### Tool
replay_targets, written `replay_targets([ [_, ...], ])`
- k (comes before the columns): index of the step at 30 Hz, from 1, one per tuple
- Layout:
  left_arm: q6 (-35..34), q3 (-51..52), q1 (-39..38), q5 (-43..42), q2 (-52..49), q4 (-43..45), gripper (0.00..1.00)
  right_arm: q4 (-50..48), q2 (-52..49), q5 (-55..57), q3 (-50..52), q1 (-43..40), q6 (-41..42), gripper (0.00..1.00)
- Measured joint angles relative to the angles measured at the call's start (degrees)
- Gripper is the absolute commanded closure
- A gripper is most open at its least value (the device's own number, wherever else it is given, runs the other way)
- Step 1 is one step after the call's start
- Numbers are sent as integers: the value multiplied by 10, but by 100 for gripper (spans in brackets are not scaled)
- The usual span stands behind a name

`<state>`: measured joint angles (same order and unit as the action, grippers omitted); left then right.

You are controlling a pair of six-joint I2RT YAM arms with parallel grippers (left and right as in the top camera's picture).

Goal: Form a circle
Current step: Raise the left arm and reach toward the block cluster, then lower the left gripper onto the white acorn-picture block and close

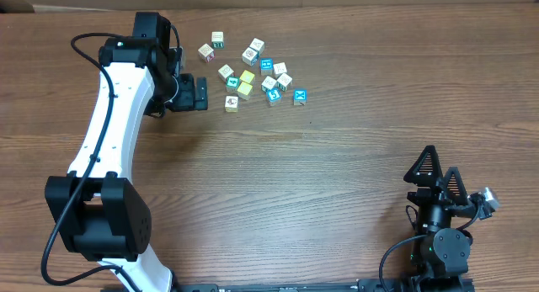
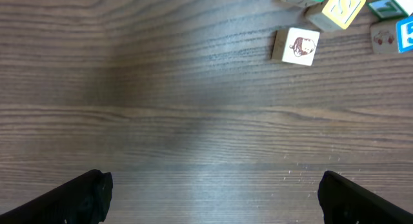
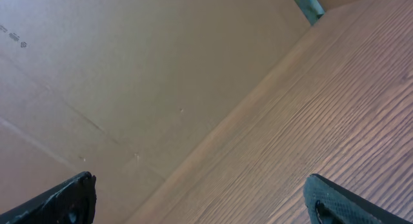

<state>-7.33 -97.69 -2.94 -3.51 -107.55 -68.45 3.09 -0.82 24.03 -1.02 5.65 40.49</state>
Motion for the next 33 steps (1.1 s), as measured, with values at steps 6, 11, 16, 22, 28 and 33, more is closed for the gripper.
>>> replay_targets([
  [6,-20,0,0,-26,0,35,74,0,0,0,0,0,0,0],
  [11,-28,0,-4,-40,0,55,66,0,0,0,0,0,0,0],
  [16,-35,0,-23,-43,0,74,55,0,0,0,0,0,0,0],
  [22,-63,1,-58,-35,-1,113,53,0,0,0,0,0,0,0],
  [28,-82,15,-91,-12,-9,155,59,0,0,0,0,0,0,0],
  [33,-95,20,-111,10,-48,177,55,0,0,0,0,0,0,0],
])
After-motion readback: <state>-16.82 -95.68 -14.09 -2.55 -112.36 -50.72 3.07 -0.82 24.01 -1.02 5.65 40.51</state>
